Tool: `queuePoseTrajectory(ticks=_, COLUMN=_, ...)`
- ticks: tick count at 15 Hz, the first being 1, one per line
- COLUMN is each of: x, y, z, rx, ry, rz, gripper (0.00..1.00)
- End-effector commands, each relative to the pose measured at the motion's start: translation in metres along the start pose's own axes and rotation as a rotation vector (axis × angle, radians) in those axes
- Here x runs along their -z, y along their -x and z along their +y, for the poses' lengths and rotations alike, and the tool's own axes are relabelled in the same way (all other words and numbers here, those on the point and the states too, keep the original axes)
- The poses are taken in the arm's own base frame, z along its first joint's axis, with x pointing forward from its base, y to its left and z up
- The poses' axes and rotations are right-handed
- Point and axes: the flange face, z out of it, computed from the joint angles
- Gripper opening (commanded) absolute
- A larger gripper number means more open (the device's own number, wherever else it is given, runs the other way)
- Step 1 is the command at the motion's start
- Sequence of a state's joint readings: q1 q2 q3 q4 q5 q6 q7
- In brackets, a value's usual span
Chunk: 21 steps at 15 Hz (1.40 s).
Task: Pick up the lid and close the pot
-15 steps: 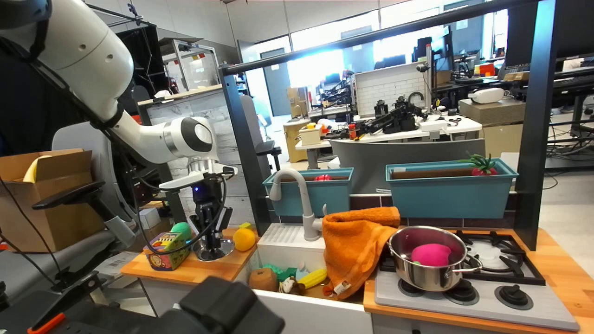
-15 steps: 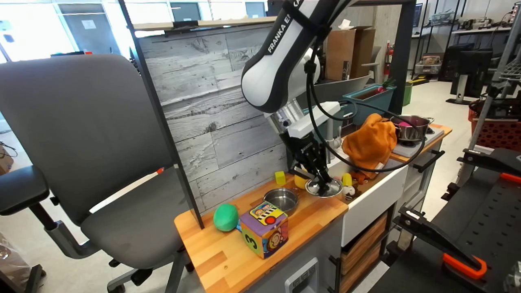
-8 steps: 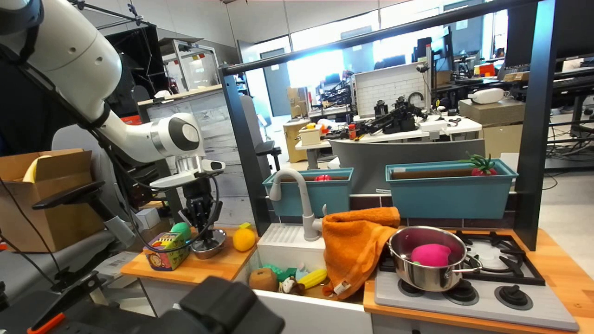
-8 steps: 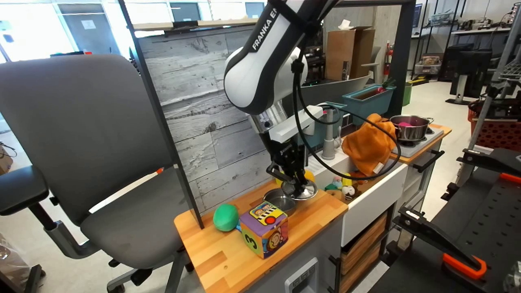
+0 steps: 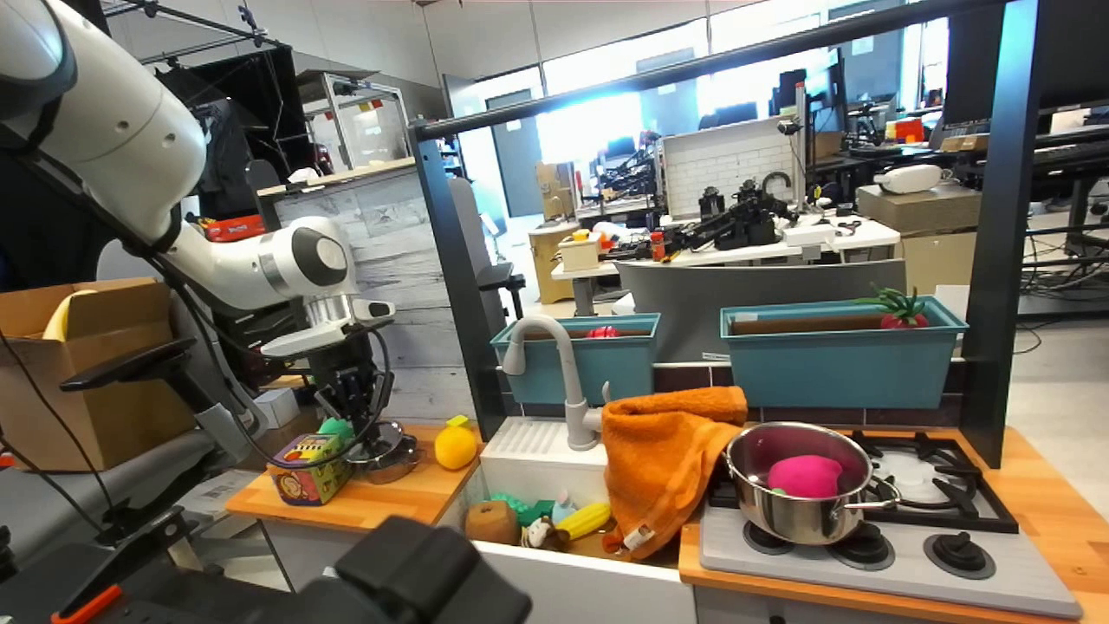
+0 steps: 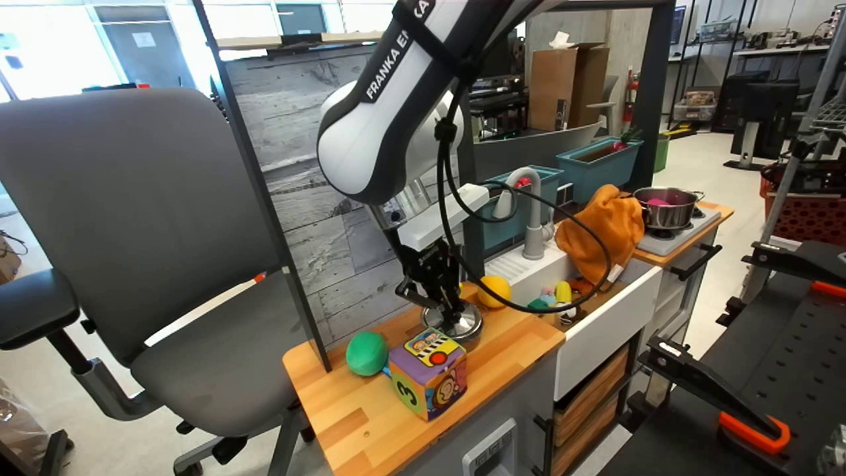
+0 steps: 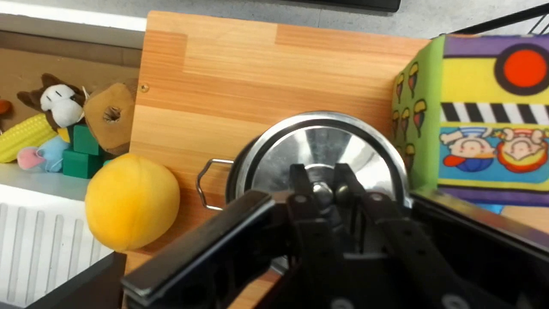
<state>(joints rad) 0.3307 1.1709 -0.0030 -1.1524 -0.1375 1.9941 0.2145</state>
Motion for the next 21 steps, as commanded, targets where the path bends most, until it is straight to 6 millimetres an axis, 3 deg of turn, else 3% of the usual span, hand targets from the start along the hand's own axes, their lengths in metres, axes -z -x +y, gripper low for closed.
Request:
queuePoseTrajectory(ticks=1, x=0.005, y=-0.015, z=0.010, rx=-0.025, ry=0.007, rz=-0.003, gripper=0.05)
queuePoseTrajectory(ticks=14, x=-0.015, y=-0.023, z=0.029, rx=-0.055, ry=-0.002, rz=-0.115, gripper=0.05)
queuePoseTrajectory(ticks=15, x=-0.019, y=-0.022, z=0.030, rx=-0.060, ry=0.003, rz=-0.124, gripper=0.11)
queuePoseTrajectory(ticks=16, x=-0.022, y=-0.021, z=0.030, rx=-0.064, ry=0.018, rz=-0.137, gripper=0.45)
queuePoseTrajectory(ticks=17, x=-0.024, y=-0.021, z=0.030, rx=-0.067, ry=0.021, rz=-0.143, gripper=0.46)
queuePoseTrajectory(ticks=21, x=-0.027, y=-0.021, z=0.030, rx=-0.072, ry=0.025, rz=-0.154, gripper=0.74)
